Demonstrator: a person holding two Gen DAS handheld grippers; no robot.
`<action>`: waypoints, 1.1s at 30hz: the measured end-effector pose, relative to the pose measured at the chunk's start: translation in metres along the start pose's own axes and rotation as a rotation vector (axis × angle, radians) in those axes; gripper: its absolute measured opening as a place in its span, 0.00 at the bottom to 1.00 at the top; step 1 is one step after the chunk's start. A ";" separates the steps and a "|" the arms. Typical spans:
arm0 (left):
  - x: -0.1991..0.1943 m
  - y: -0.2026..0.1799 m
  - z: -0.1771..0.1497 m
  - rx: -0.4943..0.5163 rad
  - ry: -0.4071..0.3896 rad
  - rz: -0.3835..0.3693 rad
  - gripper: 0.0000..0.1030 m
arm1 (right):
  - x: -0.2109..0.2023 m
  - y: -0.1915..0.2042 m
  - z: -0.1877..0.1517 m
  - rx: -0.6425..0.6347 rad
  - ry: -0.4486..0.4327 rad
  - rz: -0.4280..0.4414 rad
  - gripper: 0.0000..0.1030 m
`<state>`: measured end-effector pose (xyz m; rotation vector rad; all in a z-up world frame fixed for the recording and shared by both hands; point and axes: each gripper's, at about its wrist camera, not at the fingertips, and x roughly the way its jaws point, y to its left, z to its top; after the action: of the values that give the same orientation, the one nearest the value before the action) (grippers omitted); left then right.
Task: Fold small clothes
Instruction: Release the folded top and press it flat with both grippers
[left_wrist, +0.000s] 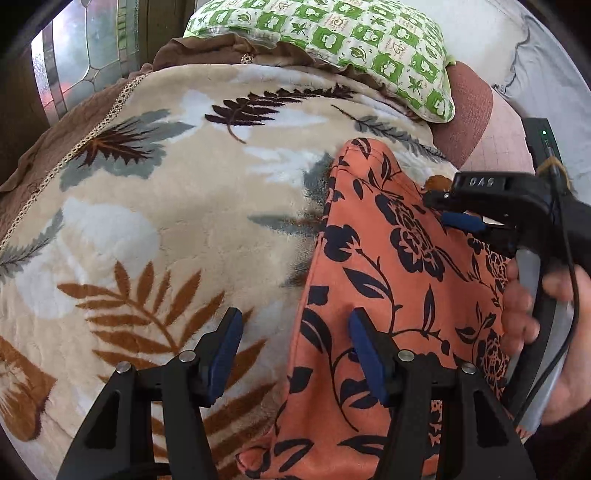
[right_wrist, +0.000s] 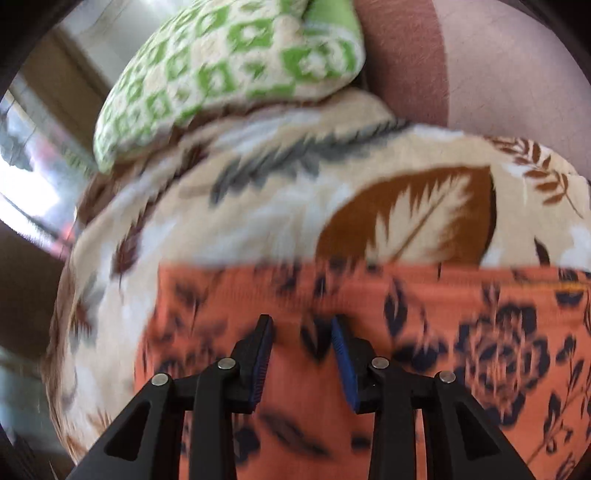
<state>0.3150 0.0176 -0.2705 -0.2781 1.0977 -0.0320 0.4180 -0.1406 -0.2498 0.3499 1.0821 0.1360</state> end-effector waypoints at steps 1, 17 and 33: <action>-0.001 0.001 0.000 -0.005 0.002 -0.003 0.59 | 0.000 -0.004 0.004 0.030 0.001 0.002 0.36; -0.022 -0.075 -0.044 0.245 -0.039 -0.009 0.67 | -0.173 -0.190 -0.151 0.123 -0.120 -0.310 0.36; -0.027 -0.067 -0.086 0.401 -0.090 0.108 0.68 | -0.180 -0.227 -0.245 0.120 -0.107 -0.260 0.35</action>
<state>0.2346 -0.0605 -0.2672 0.1388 0.9906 -0.1399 0.1043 -0.3515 -0.2803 0.3176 1.0225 -0.1780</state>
